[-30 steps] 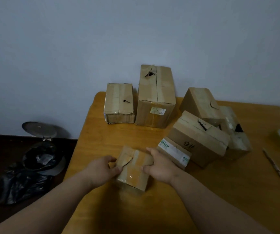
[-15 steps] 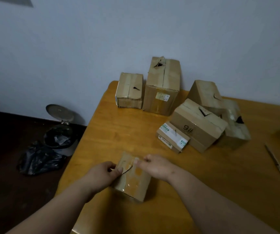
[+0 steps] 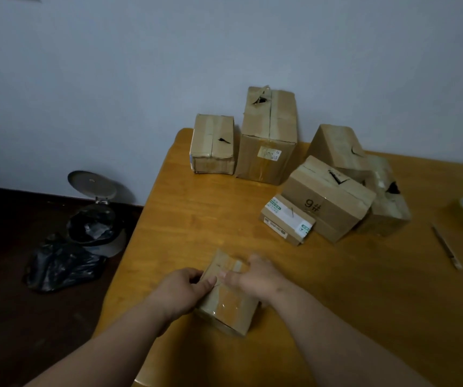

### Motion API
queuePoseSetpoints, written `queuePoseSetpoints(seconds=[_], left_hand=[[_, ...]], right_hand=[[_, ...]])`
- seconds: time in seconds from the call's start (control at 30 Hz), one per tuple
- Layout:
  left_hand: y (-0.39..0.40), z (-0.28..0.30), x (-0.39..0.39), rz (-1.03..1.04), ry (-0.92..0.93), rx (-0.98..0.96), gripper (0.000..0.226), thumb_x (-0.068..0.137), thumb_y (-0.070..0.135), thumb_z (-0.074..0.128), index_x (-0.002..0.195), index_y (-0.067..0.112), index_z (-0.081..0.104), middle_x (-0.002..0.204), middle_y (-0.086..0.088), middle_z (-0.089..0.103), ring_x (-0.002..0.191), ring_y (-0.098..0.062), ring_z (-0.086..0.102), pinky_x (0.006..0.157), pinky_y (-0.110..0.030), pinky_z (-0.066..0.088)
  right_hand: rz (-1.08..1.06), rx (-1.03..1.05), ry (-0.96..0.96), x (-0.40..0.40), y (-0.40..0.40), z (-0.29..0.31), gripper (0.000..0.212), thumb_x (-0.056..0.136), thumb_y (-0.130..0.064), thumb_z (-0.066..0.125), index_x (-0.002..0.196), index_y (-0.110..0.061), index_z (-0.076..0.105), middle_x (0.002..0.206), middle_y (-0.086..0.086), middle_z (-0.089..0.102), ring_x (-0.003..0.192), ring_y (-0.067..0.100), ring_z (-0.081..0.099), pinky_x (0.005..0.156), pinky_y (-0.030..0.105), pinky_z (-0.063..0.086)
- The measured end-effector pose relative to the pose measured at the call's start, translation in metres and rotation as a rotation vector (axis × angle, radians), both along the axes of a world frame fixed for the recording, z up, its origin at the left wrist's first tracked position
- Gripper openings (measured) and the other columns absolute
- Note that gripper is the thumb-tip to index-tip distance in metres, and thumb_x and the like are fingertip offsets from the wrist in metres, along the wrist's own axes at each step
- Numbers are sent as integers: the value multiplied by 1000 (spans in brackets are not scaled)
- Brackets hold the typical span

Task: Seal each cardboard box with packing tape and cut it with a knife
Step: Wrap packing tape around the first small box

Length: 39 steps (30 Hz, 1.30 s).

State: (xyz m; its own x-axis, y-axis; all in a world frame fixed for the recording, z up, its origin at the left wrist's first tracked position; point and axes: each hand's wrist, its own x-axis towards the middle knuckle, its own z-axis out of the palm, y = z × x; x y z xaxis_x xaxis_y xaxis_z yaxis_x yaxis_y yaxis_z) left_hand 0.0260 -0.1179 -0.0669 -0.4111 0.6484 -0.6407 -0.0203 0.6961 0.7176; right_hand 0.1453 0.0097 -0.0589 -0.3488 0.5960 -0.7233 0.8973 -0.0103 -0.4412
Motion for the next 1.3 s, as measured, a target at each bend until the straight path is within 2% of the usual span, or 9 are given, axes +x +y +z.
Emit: queuePoseSetpoints(seconds=[0.27, 0.43, 0.63, 0.77, 0.97, 1.03, 1.1, 1.17, 1.3], left_hand=[[4, -4, -3, 36, -85, -28, 29, 86, 36, 73, 104, 14, 68, 91, -2, 74, 77, -13, 69, 53, -18, 49], [10, -4, -7, 72, -111, -68, 25, 83, 27, 77, 99, 11, 66, 89, -8, 73, 72, -18, 69, 51, -20, 48], [8, -5, -10, 59, -143, -69, 37, 80, 42, 77, 100, 12, 68, 87, -5, 76, 75, -17, 72, 56, -23, 53], [13, -5, -13, 47, -129, -75, 38, 79, 43, 77, 99, 11, 69, 86, -6, 76, 81, -22, 73, 70, -33, 60], [21, -1, -11, -1, -119, -119, 36, 86, 37, 73, 108, 11, 62, 93, -8, 72, 81, -22, 71, 68, -39, 60], [21, 1, -12, -42, -112, -126, 45, 87, 38, 71, 124, 18, 54, 100, -6, 68, 85, -23, 69, 64, -42, 62], [23, 4, -12, -103, -141, -130, 69, 88, 39, 69, 146, 39, 31, 106, -4, 64, 86, -25, 69, 57, -36, 59], [24, 8, -11, -156, -172, -127, 85, 90, 39, 67, 148, 57, 7, 105, -4, 66, 79, -24, 71, 55, -31, 55], [27, 9, -3, -157, -168, -103, 72, 94, 34, 63, 143, 60, 17, 100, -7, 69, 74, -27, 73, 56, -33, 57]], right_hand=[[16, 13, -26, -2, -1, 0, 82, 82, -55, 68, 147, -22, 30, 148, 7, 30, 132, 32, 41, 103, 47, 45], [12, 56, -8, -2, -4, -5, 81, 81, -58, 67, 146, -27, 30, 144, 5, 32, 127, 30, 46, 95, 40, 46], [9, 51, -8, 1, -5, -5, 79, 81, -58, 66, 144, -27, 30, 143, 6, 32, 125, 30, 47, 97, 42, 48], [5, -50, -15, 5, 2, -3, 85, 79, -58, 68, 147, -27, 27, 146, 4, 29, 129, 32, 42, 99, 49, 47], [30, 93, 10, 2, 0, -9, 78, 79, -55, 70, 142, -27, 35, 139, 2, 36, 121, 28, 49, 86, 36, 47], [28, 141, 47, 6, -1, -10, 72, 76, -56, 71, 136, -30, 40, 133, -2, 38, 114, 23, 52, 82, 34, 49], [6, 228, 114, 12, -2, -11, 68, 74, -55, 74, 129, -35, 39, 129, -5, 35, 105, 18, 51, 74, 28, 47], [-74, 254, 206, 18, -1, -12, 73, 76, -48, 77, 133, -36, 33, 134, -5, 28, 103, 14, 46, 74, 25, 43], [-233, 44, 248, 35, 12, -12, 85, 79, -38, 78, 146, -29, 26, 146, 1, 32, 125, 23, 44, 102, 38, 43]])
